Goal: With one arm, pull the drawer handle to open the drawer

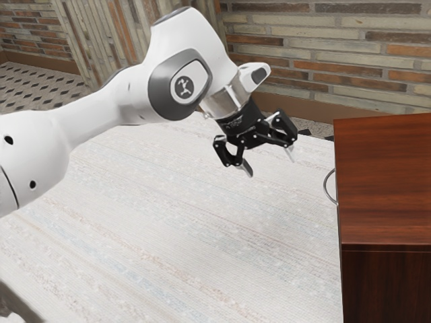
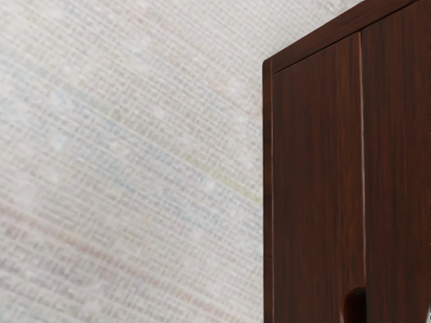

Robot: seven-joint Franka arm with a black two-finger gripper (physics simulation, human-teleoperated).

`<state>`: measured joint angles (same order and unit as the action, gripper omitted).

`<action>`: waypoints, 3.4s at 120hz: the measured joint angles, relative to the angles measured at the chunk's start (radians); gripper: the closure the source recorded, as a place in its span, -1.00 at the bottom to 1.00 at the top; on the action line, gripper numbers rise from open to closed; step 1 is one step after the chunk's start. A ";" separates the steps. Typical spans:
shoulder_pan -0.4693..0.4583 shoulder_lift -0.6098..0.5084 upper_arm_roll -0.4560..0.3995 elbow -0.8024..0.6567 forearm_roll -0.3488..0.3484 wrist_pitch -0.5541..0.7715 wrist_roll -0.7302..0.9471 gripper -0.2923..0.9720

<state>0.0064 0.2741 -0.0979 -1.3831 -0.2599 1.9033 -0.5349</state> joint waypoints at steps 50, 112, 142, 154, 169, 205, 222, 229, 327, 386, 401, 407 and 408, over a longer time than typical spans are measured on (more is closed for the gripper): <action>-0.043 0.005 -0.006 -0.021 -0.023 0.067 -0.017 -0.34; -0.080 0.026 -0.006 -0.037 -0.028 0.116 -0.026 -0.24; -0.086 0.053 -0.007 -0.033 -0.029 0.124 -0.029 -0.23; -0.089 0.056 -0.006 -0.034 -0.031 0.128 -0.030 -0.21; -0.089 0.055 -0.007 -0.036 -0.030 0.136 -0.030 -0.11; -0.091 0.048 -0.006 -0.038 -0.029 0.137 -0.032 0.37; -0.089 0.041 -0.005 -0.041 -0.029 0.129 -0.024 0.53; -0.088 0.029 -0.002 -0.057 -0.028 0.127 -0.022 0.57; -0.043 -0.072 0.014 -0.176 -0.023 0.127 -0.010 0.71; 0.005 -0.135 0.015 -0.253 -0.022 0.135 -0.010 0.71; 0.013 -0.144 0.015 -0.264 -0.022 0.136 -0.010 0.71; 0.016 -0.152 0.016 -0.275 -0.023 0.139 -0.011 0.71; 0.016 -0.154 0.017 -0.276 -0.023 0.139 -0.011 0.71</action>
<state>0.0226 0.1206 -0.0813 -1.6593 -0.2831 2.0427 -0.5454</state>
